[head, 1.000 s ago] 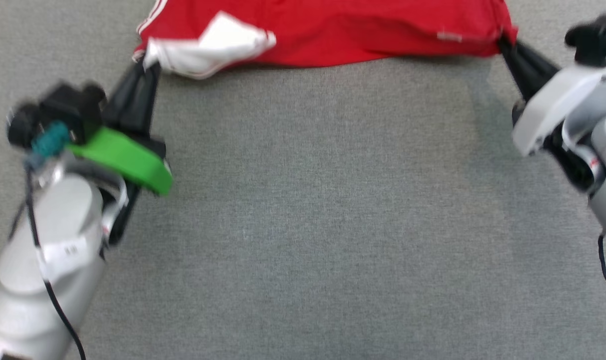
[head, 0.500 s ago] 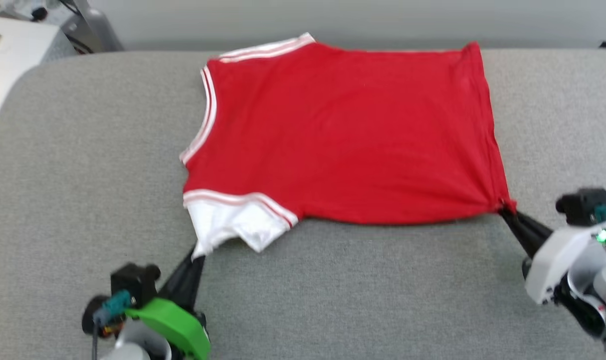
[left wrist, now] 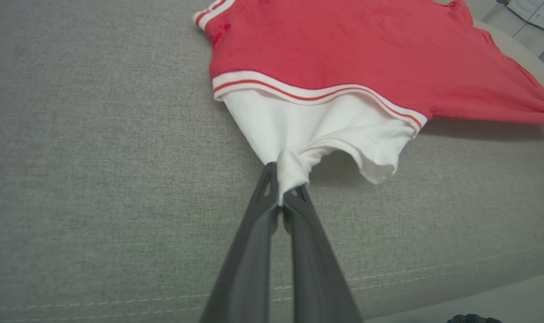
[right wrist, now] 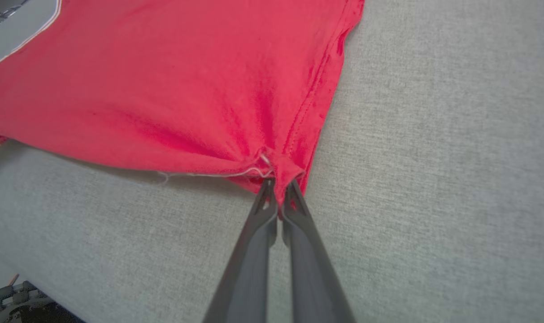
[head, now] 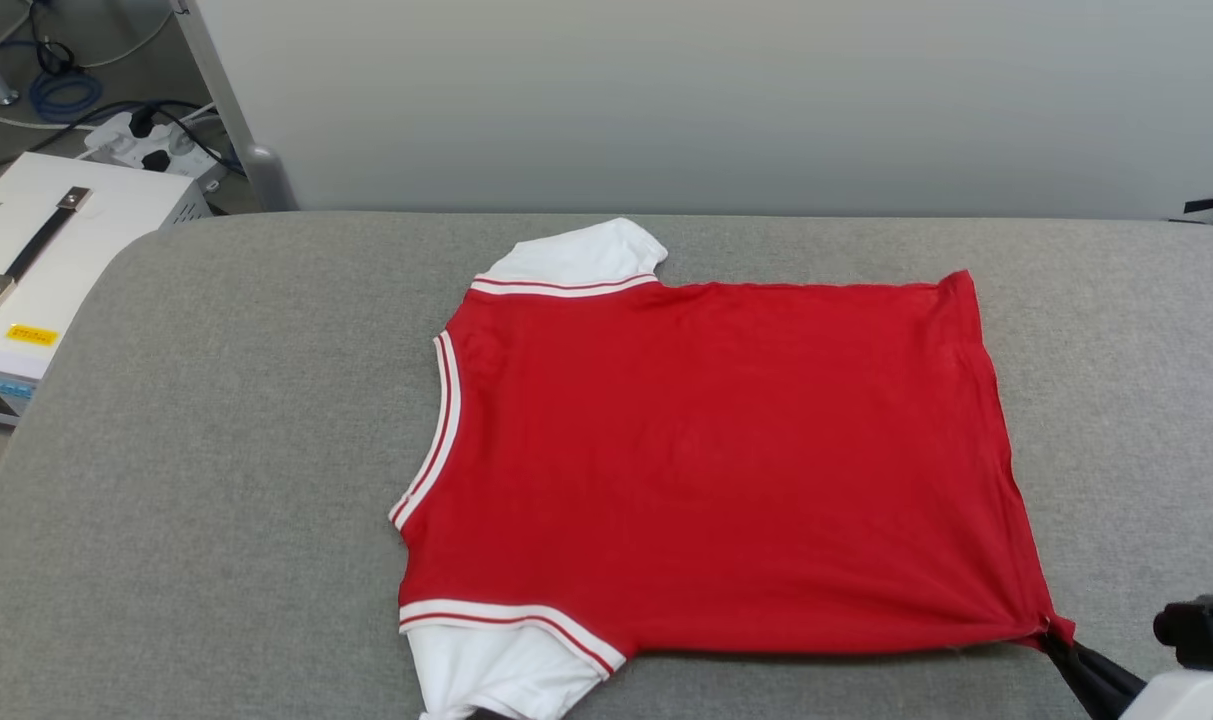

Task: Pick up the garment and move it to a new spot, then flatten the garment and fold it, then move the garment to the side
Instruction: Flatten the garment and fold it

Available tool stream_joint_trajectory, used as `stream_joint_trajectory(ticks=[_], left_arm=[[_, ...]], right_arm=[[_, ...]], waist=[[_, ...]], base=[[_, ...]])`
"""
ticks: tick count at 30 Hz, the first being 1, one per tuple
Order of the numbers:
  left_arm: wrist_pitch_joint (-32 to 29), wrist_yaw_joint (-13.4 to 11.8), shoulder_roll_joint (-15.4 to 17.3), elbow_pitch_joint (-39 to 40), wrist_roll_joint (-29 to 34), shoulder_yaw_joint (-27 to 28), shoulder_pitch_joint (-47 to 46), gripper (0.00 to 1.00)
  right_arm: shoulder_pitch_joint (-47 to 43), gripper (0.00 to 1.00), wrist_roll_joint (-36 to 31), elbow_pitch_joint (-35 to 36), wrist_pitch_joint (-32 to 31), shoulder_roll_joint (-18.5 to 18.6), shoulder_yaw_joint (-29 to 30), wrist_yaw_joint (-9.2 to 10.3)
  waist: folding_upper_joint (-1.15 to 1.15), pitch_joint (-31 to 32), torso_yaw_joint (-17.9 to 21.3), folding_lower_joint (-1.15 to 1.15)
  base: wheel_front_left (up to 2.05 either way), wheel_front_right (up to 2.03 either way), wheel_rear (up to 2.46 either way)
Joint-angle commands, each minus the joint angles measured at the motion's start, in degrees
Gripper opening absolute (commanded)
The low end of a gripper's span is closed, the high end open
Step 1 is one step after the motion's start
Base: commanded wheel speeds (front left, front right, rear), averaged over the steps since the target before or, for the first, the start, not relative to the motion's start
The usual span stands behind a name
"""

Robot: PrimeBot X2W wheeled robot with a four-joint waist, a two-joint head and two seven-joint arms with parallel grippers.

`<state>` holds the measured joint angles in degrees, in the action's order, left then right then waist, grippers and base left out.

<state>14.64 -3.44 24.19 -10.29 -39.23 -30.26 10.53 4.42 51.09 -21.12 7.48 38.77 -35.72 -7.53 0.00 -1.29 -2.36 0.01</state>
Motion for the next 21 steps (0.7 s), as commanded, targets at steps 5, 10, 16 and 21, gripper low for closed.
stream_joint_trajectory(ticks=[5,10,16,21], left_arm=[[-0.3,-0.4,0.5,1.0,0.0,-0.8,1.8,0.0],[-0.4,0.1,0.8,1.3,0.8,-0.9,-0.8,0.0],[-1.5,2.7,1.4,-0.1,3.7,-1.8,-10.0,0.0],[-3.3,4.9,2.4,-1.9,6.1,-1.8,-19.8,0.0]], right_arm=[[-6.2,0.0,-2.5,3.1,-1.5,-0.1,5.0,0.04],[-7.1,0.0,-4.8,5.6,-3.6,-2.2,10.0,0.04],[-4.7,0.0,-7.6,8.5,-7.3,-5.0,14.5,0.04],[-1.7,0.0,-8.9,10.7,-10.2,-6.5,17.0,0.04]], waist=[[0.0,0.7,0.3,-0.01],[0.0,0.7,1.0,-0.01],[0.0,-0.2,1.4,-0.01],[0.0,-2.8,2.1,-0.01]], base=[[0.0,0.0,0.0],[0.0,0.0,0.0],[0.0,0.0,0.0],[0.0,0.0,0.0]])
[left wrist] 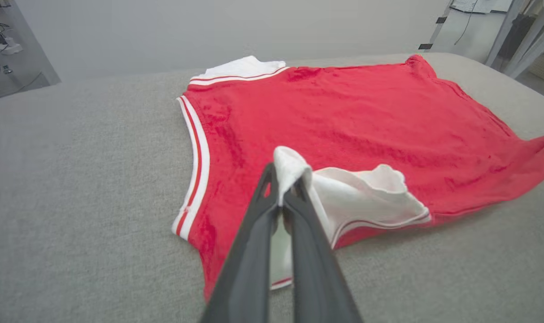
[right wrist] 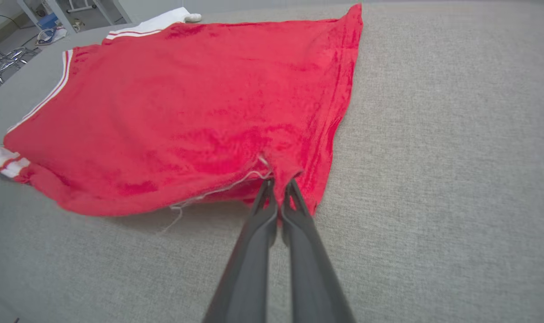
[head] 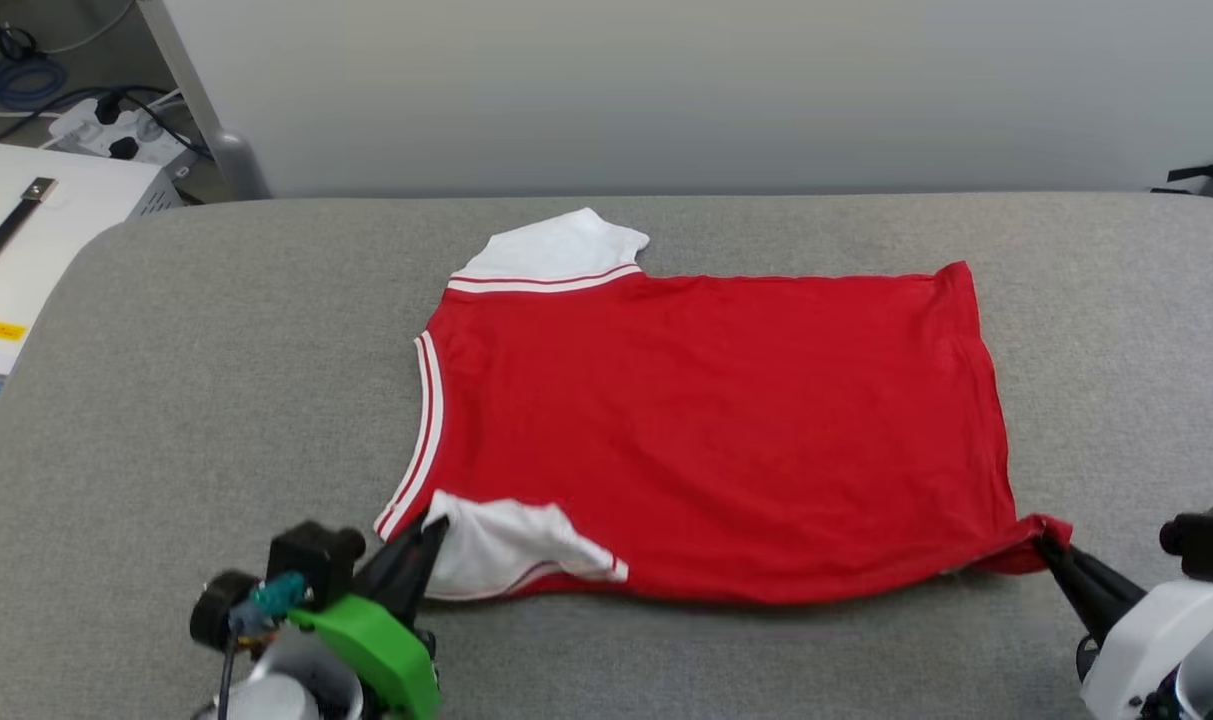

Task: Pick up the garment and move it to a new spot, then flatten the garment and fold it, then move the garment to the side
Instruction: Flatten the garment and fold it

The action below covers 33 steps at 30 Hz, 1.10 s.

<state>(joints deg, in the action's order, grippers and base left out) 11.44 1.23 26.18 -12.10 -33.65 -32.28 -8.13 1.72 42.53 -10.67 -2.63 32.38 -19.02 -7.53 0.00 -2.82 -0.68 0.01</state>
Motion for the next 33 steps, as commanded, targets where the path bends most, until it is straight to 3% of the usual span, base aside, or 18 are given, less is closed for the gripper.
stream_joint_trajectory(ticks=[1,13,21,30,31,32,33], left_arm=[[-0.4,0.7,0.7,-0.6,0.8,0.4,-3.4,0.0],[-3.3,5.5,1.0,-14.7,1.3,-0.8,-23.9,0.0],[-1.8,6.2,-0.4,-27.3,0.4,-6.1,-30.8,0.0],[1.0,6.2,-1.9,-34.6,-4.5,-14.2,-33.7,0.0],[1.4,6.3,-2.0,-35.1,-4.8,-14.6,-34.0,0.0],[1.8,6.3,-2.2,-35.4,-5.1,-14.9,-34.3,0.23],[2.1,6.3,-2.2,-35.8,-5.5,-15.2,-34.6,0.96]], right_arm=[[1.8,0.0,-0.4,0.7,-0.6,-0.3,0.8,0.04],[14.3,0.0,-0.2,-1.7,-5.4,-2.6,1.1,0.04],[22.9,0.0,0.3,-10.6,-6.0,-4.1,-2.5,0.04],[27.2,0.0,2.0,-18.4,-3.3,-5.4,-8.3,0.04],[27.4,0.22,2.2,-18.7,-2.7,-5.3,-8.7,0.04],[27.5,0.51,2.4,-18.7,-2.0,-5.2,-9.1,0.04],[27.5,1.0,2.7,-18.5,-1.2,-4.9,-9.4,0.04]], waist=[[0.0,-2.2,0.6,-0.01],[0.0,-13.0,2.8,-0.01],[0.0,-17.2,3.5,-0.01],[0.0,-17.3,2.7,-0.01],[0.0,-17.0,2.5,-0.01],[0.0,-16.6,2.3,-0.01],[0.0,-16.1,2.1,-0.01]], base=[[0.0,0.0,0.0],[0.0,0.0,0.0],[0.0,0.0,0.0],[0.0,0.0,0.0],[0.0,0.0,0.0],[0.0,0.0,0.0],[0.0,0.0,0.0]])
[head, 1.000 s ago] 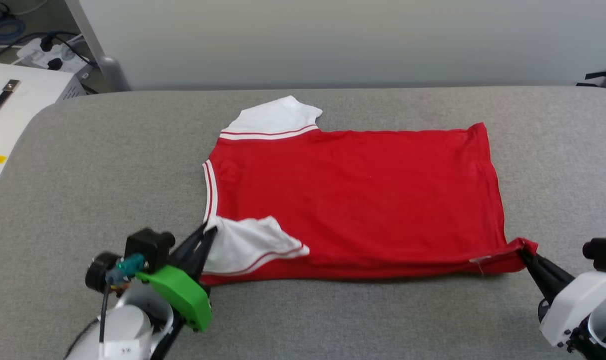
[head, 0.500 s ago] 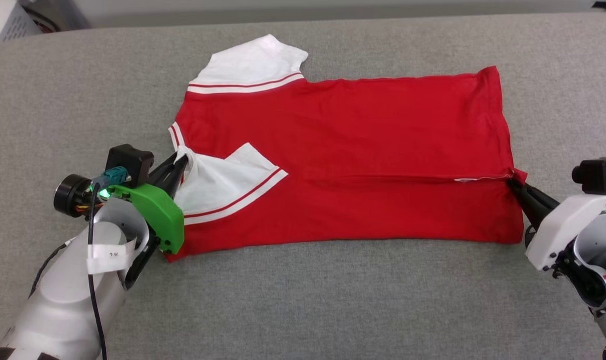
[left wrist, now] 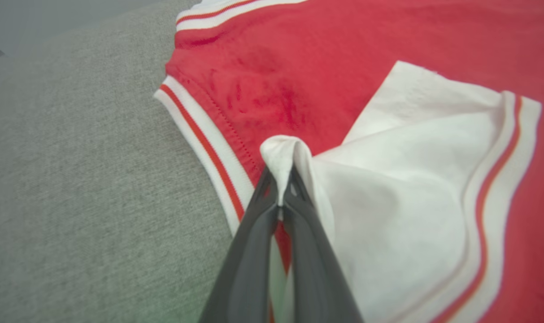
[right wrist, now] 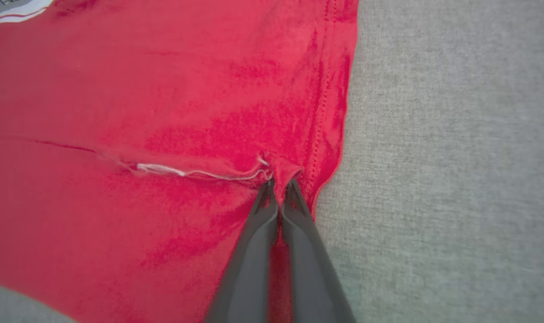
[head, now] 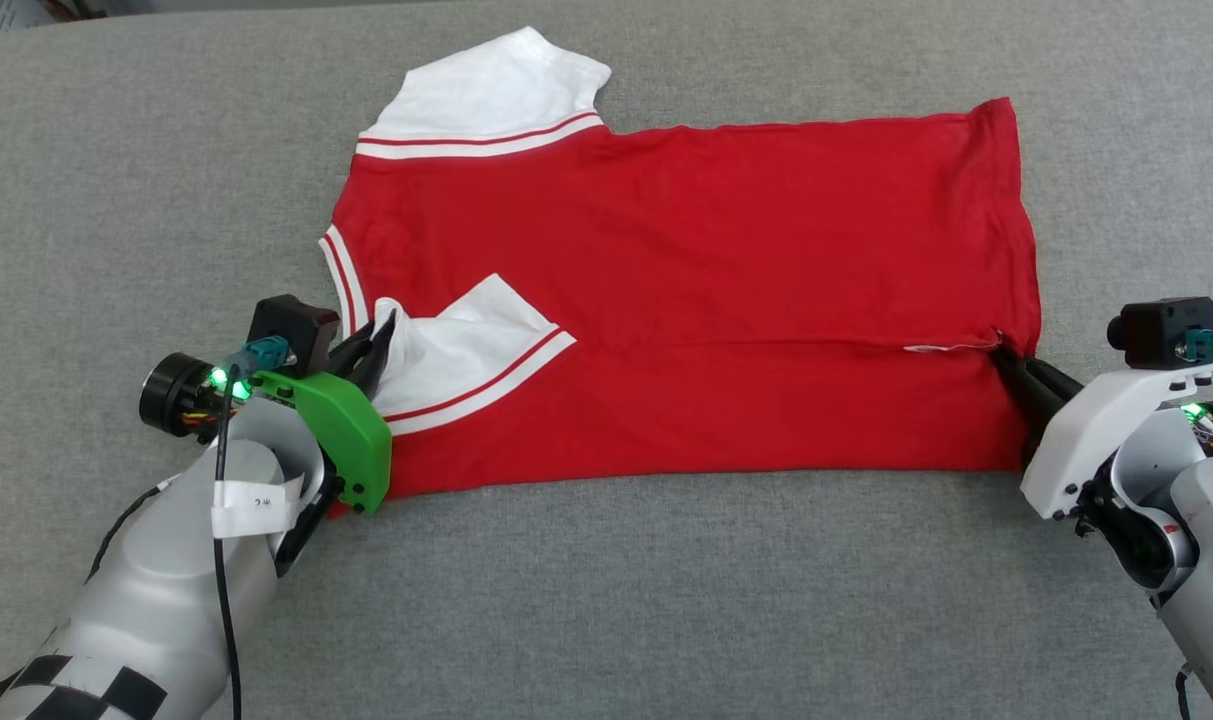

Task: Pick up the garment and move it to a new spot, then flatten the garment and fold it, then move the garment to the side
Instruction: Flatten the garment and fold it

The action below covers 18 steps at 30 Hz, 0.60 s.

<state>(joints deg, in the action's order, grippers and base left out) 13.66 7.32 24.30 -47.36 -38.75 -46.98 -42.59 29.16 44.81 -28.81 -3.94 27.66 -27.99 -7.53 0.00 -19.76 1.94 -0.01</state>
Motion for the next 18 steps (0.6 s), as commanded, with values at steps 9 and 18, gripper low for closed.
stream_joint_trajectory(ticks=[9,18], left_arm=[[1.2,0.2,2.7,2.1,-0.9,-1.0,-2.9,1.0],[-3.2,0.2,7.7,8.6,-2.5,-1.7,-5.0,1.0]], right_arm=[[-5.4,1.0,2.1,7.6,6.5,4.7,3.2,0.04],[-13.8,1.0,0.7,17.1,2.6,5.3,12.1,0.04]], waist=[[0.0,6.3,-2.9,0.01],[0.0,10.1,-2.8,0.01]], base=[[0.0,0.0,0.0],[0.0,0.0,0.0]])
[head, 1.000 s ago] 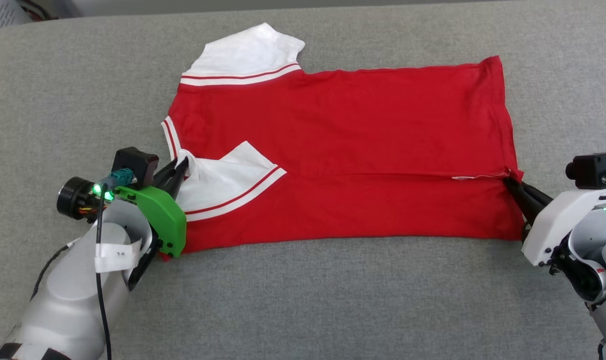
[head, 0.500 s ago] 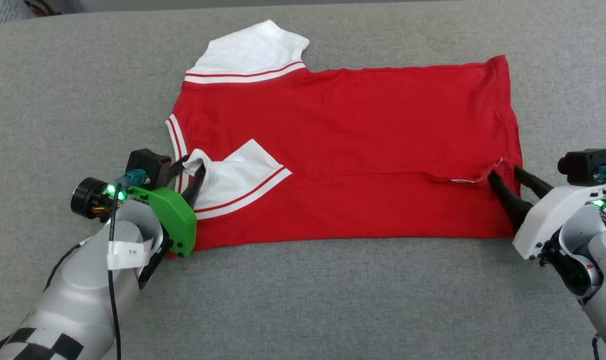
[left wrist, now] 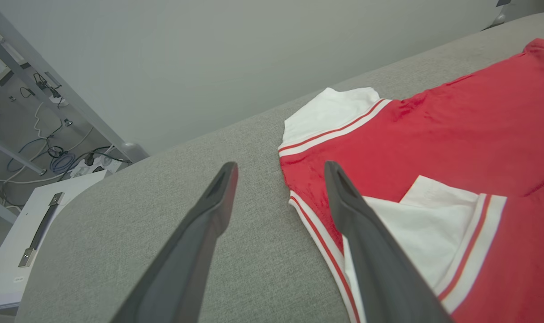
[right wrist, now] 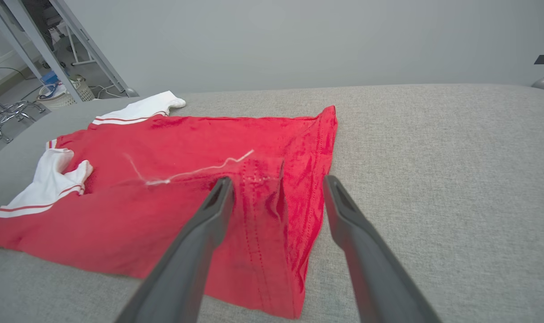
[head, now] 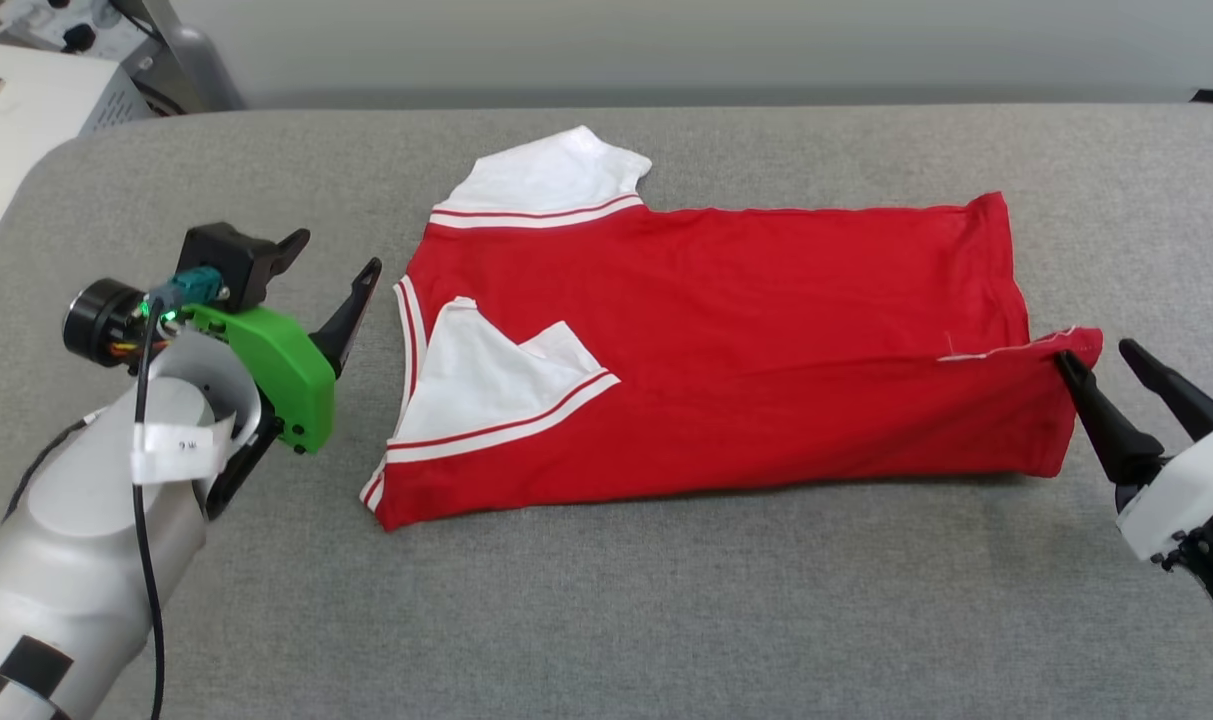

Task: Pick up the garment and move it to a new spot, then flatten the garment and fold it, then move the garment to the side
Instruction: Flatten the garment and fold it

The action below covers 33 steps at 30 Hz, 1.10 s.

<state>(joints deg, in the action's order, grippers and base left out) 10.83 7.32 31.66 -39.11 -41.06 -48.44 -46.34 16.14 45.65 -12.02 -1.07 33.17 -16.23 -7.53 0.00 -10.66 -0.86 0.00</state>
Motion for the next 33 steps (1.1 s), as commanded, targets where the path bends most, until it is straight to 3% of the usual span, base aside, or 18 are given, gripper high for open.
stream_joint_trajectory(ticks=[1,6,13,17,23,33], left_arm=[[-1.5,0.2,0.7,1.2,-0.6,-0.6,-1.6,1.0],[-9.8,0.2,2.6,6.6,-4.8,-2.1,-4.0,1.0],[-33.9,0.2,5.4,15.0,-16.6,-7.5,-6.7,1.0],[-44.6,0.2,6.8,16.9,-19.7,-11.6,-6.6,1.0],[-47.4,0.2,6.0,13.0,-21.5,-13.9,-3.7,1.0],[-49.9,0.2,4.1,6.8,-27.6,-15.7,0.7,1.0]], right_arm=[[-1.5,1.0,-0.4,1.1,-1.2,-0.4,1.0,0.04],[-4.8,1.0,-2.5,3.5,-4.9,-2.0,4.6,0.04],[-6.0,1.0,-4.7,1.1,-8.3,-5.4,7.2,0.04],[-4.1,1.0,-5.9,-1.1,-8.7,-6.8,7.1,0.04],[-0.6,1.0,-6.7,-2.2,-8.3,-8.1,5.0,0.04],[2.5,1.0,-7.0,-1.7,-6.6,-7.4,2.5,0.04]], waist=[[0.0,1.2,0.0,0.0],[0.0,2.2,0.1,0.0],[0.0,1.8,-0.2,0.0],[0.0,0.7,0.0,0.0],[0.0,-1.8,1.5,0.0],[0.0,-5.1,4.0,0.0]], base=[[0.0,0.0,0.0],[0.0,0.0,0.0],[0.0,0.0,0.0],[0.0,0.0,0.0],[0.0,0.0,0.0],[0.0,0.0,0.0]])
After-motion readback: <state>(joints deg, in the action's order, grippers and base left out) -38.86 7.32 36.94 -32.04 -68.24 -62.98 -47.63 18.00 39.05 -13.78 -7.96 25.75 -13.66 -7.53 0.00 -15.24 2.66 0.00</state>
